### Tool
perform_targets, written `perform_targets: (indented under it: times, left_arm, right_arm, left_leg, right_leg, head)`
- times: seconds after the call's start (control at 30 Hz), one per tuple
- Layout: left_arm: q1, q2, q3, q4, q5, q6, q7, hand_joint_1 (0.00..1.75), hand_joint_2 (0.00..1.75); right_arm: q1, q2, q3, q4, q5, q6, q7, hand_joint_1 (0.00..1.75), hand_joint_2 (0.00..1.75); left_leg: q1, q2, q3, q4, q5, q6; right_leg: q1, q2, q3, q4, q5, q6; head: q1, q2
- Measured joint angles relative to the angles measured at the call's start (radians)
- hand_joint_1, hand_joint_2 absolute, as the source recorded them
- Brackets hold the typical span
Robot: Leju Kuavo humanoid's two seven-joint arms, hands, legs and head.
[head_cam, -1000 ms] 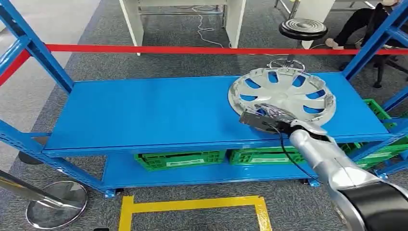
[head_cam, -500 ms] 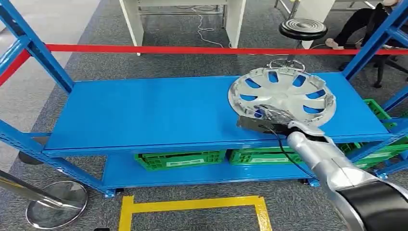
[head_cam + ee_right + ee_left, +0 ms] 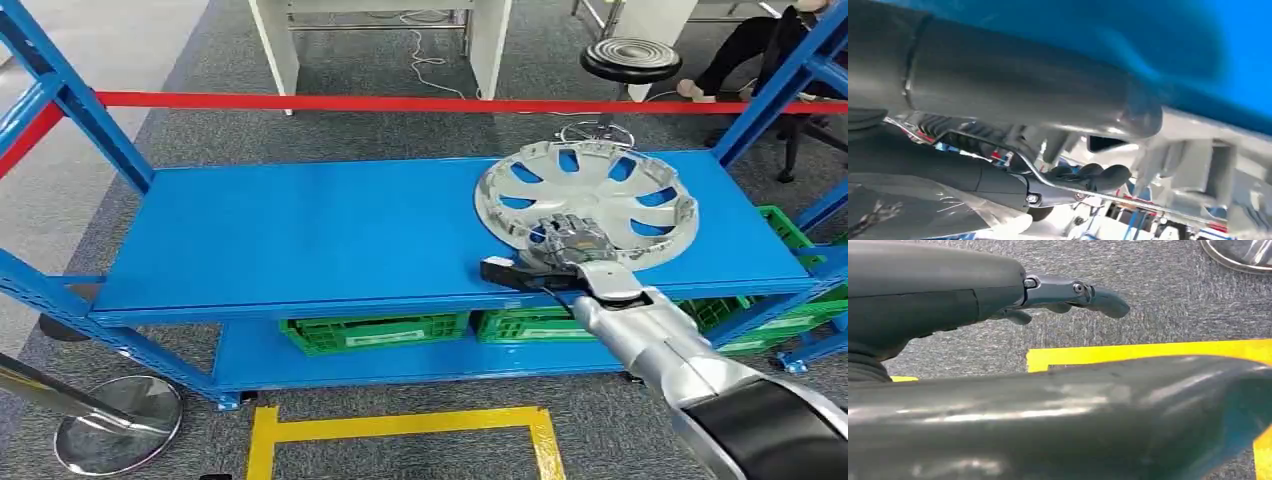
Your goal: Take the parts from the cabinet and place them on the table.
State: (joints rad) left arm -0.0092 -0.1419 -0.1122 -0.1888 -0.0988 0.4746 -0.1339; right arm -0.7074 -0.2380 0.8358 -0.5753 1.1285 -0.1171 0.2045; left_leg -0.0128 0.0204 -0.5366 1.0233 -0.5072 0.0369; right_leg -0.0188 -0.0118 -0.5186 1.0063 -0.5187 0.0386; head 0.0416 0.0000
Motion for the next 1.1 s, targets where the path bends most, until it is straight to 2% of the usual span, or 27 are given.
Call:
perform_targets:
  times: [0.23, 0.67, 0.7, 0.93, 1.1]
  left_arm:
    - [0.000, -0.004, 0.007, 0.000, 0.003, 0.001, 0.004, 0.00, 0.00]
    - [0.001, -0.007, 0.015, 0.000, 0.000, 0.004, 0.004, 0.00, 0.00]
    - [0.001, -0.007, 0.015, 0.000, 0.000, 0.004, 0.004, 0.00, 0.00]
    - [0.001, -0.007, 0.016, 0.000, -0.001, 0.007, 0.004, 0.00, 0.00]
    - [0.001, -0.008, 0.022, 0.000, -0.003, 0.008, 0.004, 0.00, 0.00]
  right_arm:
    - [0.020, 0.003, -0.001, -0.021, 0.062, 0.002, 0.010, 0.00, 0.00]
    - [0.039, 0.021, -0.087, -0.035, 0.082, 0.048, -0.063, 0.00, 0.00]
    - [0.040, 0.021, -0.091, -0.035, 0.078, 0.051, -0.067, 0.00, 1.75]
    - [0.041, 0.024, -0.112, -0.035, 0.085, 0.064, -0.082, 0.00, 1.75]
    - [0.041, 0.028, -0.119, -0.035, 0.103, 0.053, -0.057, 0.00, 1.75]
  left_leg:
    - [0.000, 0.000, 0.000, 0.000, 0.000, 0.000]
    - [0.000, 0.000, 0.000, 0.000, 0.000, 0.000]
    - [0.000, 0.000, 0.000, 0.000, 0.000, 0.000]
    - [0.000, 0.000, 0.000, 0.000, 0.000, 0.000]
    - [0.000, 0.000, 0.000, 0.000, 0.000, 0.000]
  right_leg:
    - [0.000, 0.000, -0.001, 0.000, 0.000, 0.000]
    - [0.000, 0.000, 0.000, 0.000, 0.000, 0.000]
    - [0.000, 0.000, 0.000, 0.000, 0.000, 0.000]
    - [0.000, 0.000, 0.000, 0.000, 0.000, 0.000]
    - [0.000, 0.000, 0.000, 0.000, 0.000, 0.000]
  head:
    - [0.000, 0.000]
    - [0.000, 0.000]
    - [0.000, 0.000]
    - [0.000, 0.000]
    - [0.000, 0.000]
